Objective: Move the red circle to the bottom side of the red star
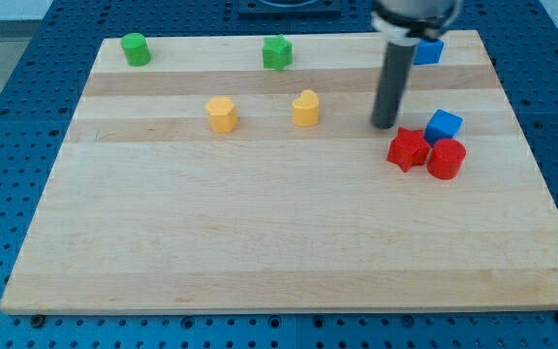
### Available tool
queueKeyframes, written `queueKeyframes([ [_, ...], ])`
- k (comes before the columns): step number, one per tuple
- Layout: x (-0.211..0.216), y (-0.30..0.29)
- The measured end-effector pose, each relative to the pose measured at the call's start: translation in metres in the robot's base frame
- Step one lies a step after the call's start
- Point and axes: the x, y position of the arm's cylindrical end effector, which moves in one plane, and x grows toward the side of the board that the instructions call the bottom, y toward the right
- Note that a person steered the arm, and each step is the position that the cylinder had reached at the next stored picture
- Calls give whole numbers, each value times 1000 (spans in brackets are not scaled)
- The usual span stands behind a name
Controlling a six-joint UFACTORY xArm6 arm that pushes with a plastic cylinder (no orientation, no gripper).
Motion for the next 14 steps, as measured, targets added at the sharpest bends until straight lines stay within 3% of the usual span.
queueKeyframes([
  [1,82,-53],
  [2,174,-39],
  [3,194,70],
  [5,121,127],
  [7,99,127],
  [12,94,63],
  [14,92,151],
])
